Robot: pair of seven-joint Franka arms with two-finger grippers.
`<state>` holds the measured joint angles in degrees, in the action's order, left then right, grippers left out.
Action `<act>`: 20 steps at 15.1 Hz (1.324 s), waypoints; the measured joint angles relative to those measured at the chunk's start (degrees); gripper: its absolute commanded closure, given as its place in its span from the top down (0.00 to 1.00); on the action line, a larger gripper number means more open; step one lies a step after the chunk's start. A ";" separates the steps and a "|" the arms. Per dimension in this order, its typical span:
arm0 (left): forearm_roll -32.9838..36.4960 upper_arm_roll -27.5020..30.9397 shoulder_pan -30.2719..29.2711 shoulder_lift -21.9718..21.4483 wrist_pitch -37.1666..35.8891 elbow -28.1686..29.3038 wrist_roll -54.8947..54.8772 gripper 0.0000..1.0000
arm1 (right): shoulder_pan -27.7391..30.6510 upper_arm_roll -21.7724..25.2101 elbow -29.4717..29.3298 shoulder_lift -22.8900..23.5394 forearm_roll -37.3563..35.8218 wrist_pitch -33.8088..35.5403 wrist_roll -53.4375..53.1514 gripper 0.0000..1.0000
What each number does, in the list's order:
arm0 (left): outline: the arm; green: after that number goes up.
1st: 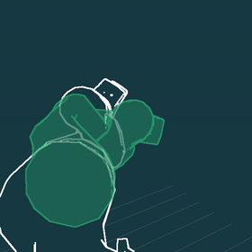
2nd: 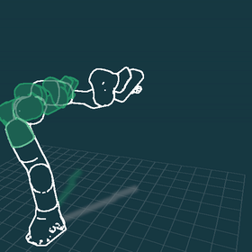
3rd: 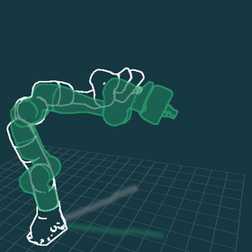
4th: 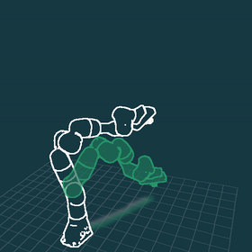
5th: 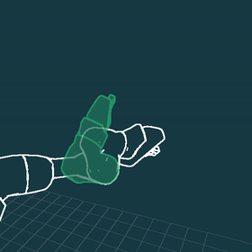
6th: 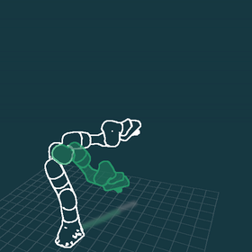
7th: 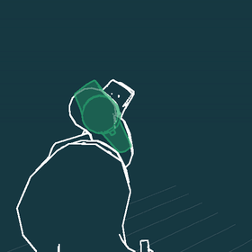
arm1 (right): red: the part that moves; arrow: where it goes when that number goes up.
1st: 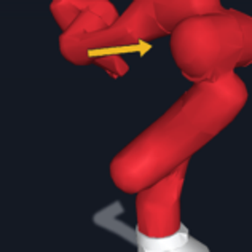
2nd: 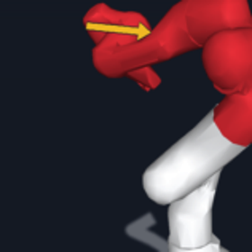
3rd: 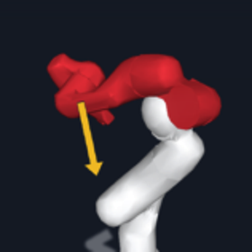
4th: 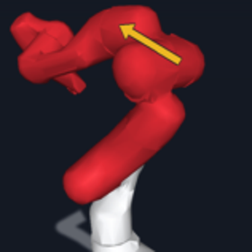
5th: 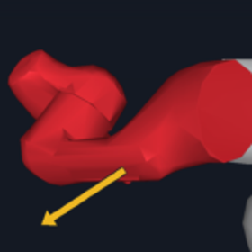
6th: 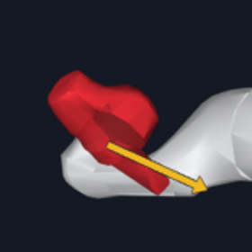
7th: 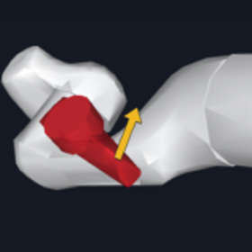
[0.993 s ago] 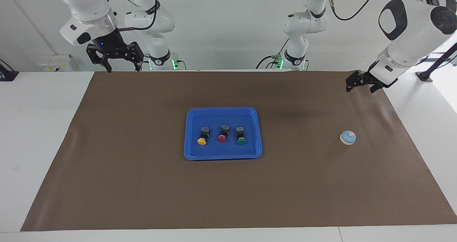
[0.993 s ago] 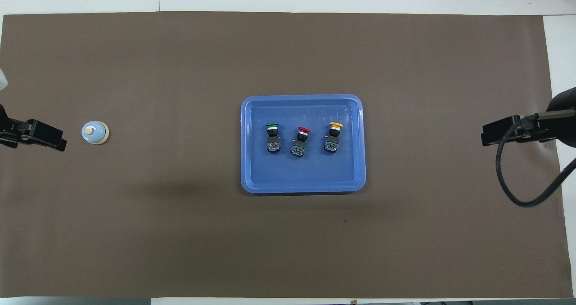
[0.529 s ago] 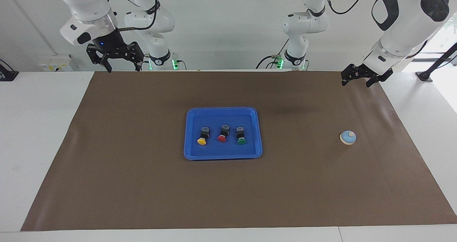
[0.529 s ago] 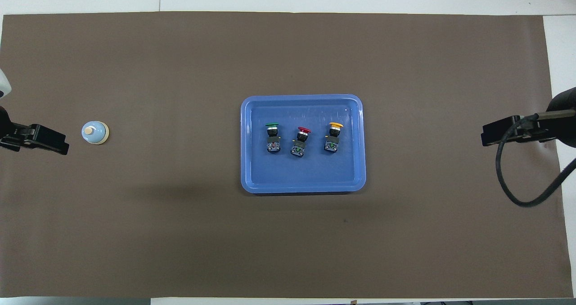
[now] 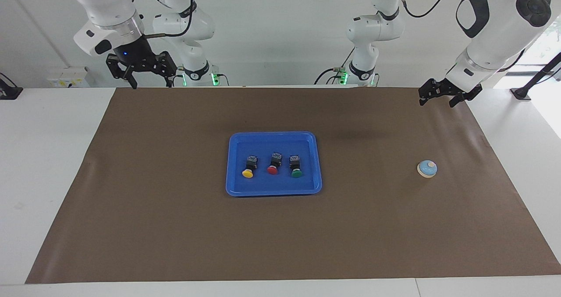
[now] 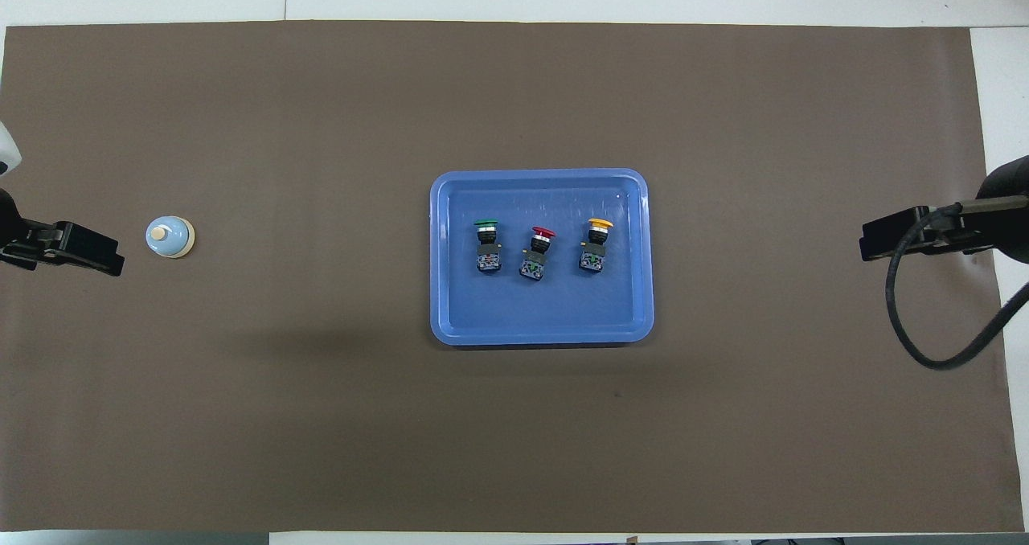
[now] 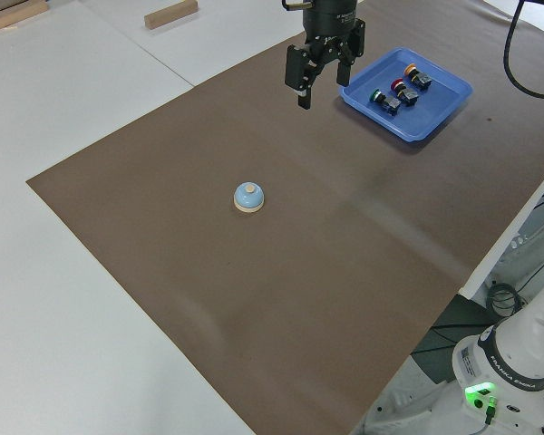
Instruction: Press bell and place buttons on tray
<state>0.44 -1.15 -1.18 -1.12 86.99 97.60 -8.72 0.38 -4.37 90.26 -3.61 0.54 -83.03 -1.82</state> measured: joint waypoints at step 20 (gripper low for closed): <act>0.00 -0.08 0.21 0.00 0.00 0.00 0.00 1.00 | 0.35 3.42 -0.46 0.58 0.01 -0.04 3.04 1.00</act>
<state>0.44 -1.23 -0.97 -1.12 87.00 97.60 -8.72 0.73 -0.95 89.81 -3.03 0.55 -83.07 1.23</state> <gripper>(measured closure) 0.000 0.000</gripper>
